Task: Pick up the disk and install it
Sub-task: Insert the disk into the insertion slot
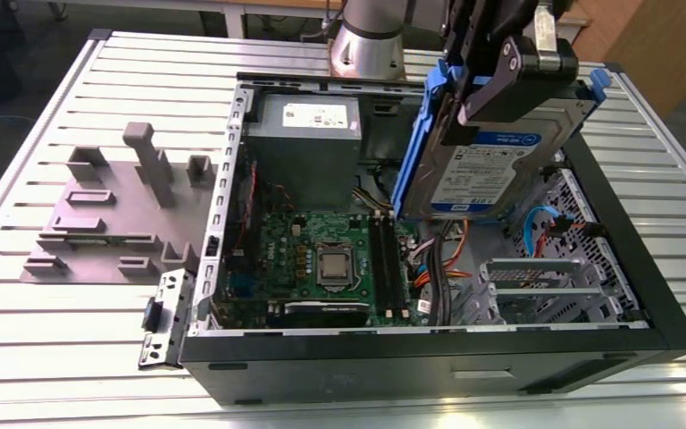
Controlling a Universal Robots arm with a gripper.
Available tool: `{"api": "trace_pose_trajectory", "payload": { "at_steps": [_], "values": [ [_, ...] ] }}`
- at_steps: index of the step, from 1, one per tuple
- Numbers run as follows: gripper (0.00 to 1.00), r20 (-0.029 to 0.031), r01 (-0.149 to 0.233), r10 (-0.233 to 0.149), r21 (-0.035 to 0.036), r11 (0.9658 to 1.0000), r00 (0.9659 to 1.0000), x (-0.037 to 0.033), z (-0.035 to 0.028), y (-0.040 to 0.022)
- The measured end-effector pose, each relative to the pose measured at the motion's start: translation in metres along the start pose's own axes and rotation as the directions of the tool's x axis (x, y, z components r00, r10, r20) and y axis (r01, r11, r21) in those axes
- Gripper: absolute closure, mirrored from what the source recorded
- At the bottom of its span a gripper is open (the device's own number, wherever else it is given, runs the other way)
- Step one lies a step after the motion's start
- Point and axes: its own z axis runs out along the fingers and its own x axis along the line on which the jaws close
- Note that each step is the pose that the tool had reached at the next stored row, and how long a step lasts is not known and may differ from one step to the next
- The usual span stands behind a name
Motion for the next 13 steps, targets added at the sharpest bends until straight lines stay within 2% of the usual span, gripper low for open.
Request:
{"api": "trace_pose_trajectory", "payload": {
  "at_steps": [7, 13],
  "values": [
    [0.64, 0.0000, 0.000, 0.000, -0.0001, 1.0000, 1.0000, 0.0001, 0.0000, -0.0008],
    [0.64, 0.0000, 0.000, 0.000, 0.0000, 1.0000, 1.0000, 0.0000, 0.0001, -0.0072]
  ]
}}
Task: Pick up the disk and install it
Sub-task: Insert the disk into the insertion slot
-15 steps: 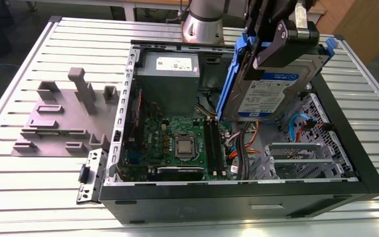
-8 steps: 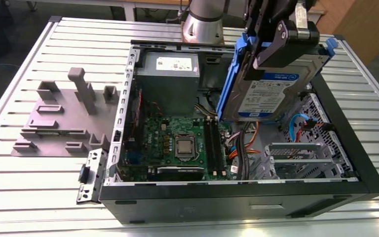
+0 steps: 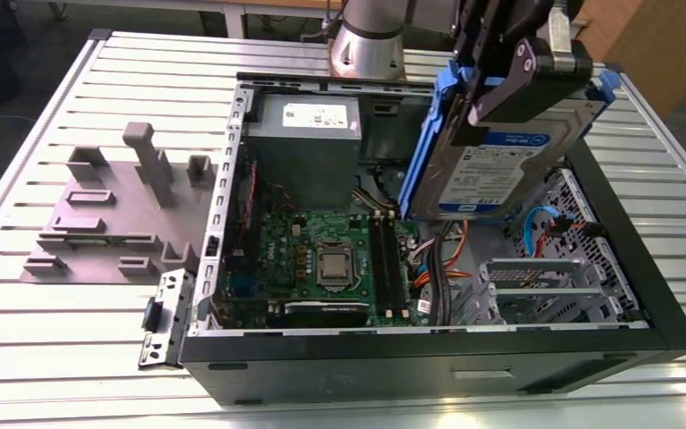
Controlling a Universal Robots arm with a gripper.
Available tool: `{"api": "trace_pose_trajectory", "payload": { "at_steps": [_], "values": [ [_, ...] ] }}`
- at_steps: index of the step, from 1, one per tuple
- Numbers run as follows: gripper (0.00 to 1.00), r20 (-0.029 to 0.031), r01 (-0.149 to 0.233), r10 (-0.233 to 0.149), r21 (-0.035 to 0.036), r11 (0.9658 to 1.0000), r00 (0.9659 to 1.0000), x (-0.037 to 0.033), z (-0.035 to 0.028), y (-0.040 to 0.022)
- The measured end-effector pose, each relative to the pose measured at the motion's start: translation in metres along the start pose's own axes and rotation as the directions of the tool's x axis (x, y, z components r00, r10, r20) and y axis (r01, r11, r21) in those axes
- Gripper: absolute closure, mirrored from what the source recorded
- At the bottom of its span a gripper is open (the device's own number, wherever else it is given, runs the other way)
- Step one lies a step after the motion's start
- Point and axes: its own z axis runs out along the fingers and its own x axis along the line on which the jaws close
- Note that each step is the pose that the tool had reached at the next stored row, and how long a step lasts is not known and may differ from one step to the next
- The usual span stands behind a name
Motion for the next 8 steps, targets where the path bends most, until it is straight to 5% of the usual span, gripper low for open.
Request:
{"api": "trace_pose_trajectory", "payload": {
  "at_steps": [8],
  "values": [
    [0.64, 0.0000, 0.000, 0.000, 0.0000, 1.0000, 1.0000, -0.0001, 0.0002, -0.0106]
  ]
}}
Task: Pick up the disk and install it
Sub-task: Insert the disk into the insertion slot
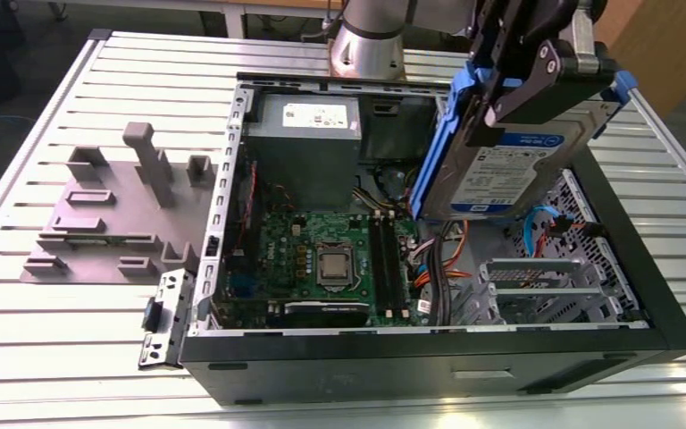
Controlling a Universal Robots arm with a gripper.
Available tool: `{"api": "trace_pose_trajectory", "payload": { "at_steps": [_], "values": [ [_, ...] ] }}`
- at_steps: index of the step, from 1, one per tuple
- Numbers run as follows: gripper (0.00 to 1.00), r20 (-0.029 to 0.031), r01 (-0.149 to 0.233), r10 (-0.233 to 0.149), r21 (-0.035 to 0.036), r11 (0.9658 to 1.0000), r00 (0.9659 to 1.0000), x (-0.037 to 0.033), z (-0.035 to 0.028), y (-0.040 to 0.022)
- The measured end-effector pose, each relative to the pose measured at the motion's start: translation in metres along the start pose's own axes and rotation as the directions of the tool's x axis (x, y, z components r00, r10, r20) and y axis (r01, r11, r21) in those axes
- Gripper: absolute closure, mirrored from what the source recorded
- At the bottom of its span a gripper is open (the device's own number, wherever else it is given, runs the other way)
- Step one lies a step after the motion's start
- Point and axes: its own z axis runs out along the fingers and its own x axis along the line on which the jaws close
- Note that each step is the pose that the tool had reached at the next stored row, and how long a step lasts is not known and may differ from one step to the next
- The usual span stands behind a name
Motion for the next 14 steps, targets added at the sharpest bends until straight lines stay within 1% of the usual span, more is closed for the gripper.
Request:
{"api": "trace_pose_trajectory", "payload": {
  "at_steps": [11, 14],
  "values": [
    [0.64, 0.0000, 0.000, 0.000, 0.0000, 1.0000, 1.0000, 0.0000, 0.0000, -0.0006],
    [0.64, -0.0001, 0.000, 0.000, 0.0000, 1.0000, 1.0000, 0.0011, 0.0004, -0.0011]
  ]
}}
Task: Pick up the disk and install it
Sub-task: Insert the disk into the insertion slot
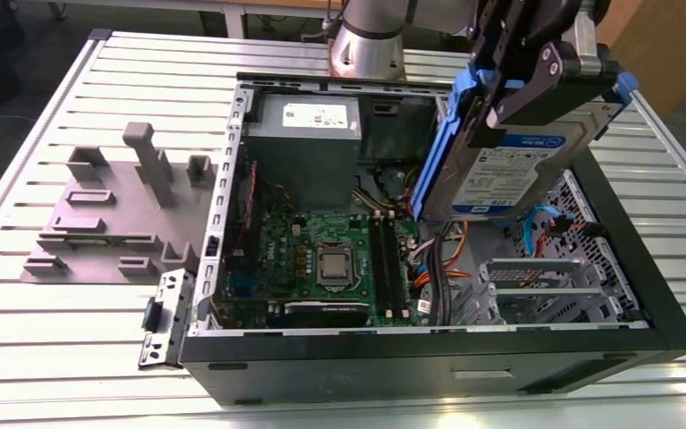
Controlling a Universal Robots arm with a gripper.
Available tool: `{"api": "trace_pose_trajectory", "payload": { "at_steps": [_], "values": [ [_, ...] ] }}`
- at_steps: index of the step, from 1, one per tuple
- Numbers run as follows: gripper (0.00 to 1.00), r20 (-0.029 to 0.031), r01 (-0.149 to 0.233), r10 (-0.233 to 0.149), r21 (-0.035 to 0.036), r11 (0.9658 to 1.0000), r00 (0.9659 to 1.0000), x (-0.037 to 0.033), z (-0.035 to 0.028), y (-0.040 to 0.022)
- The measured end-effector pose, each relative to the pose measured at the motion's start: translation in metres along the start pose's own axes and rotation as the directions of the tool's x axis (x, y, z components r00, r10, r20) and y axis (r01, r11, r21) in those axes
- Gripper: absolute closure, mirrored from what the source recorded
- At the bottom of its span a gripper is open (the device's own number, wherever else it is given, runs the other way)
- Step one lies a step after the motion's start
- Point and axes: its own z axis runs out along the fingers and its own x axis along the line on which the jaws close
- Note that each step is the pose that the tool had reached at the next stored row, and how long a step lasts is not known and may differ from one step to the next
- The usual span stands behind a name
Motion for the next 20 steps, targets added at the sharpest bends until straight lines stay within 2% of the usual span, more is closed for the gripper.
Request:
{"api": "trace_pose_trajectory", "payload": {
  "at_steps": [5, 20],
  "values": [
    [0.64, 0.0001, 0.000, 0.000, 0.0000, 1.0000, 1.0000, 0.0071, 0.0013, -0.0038],
    [0.64, 0.0001, 0.000, 0.000, 0.0001, 1.0000, 1.0000, 0.0308, 0.0051, -0.0269]
  ]
}}
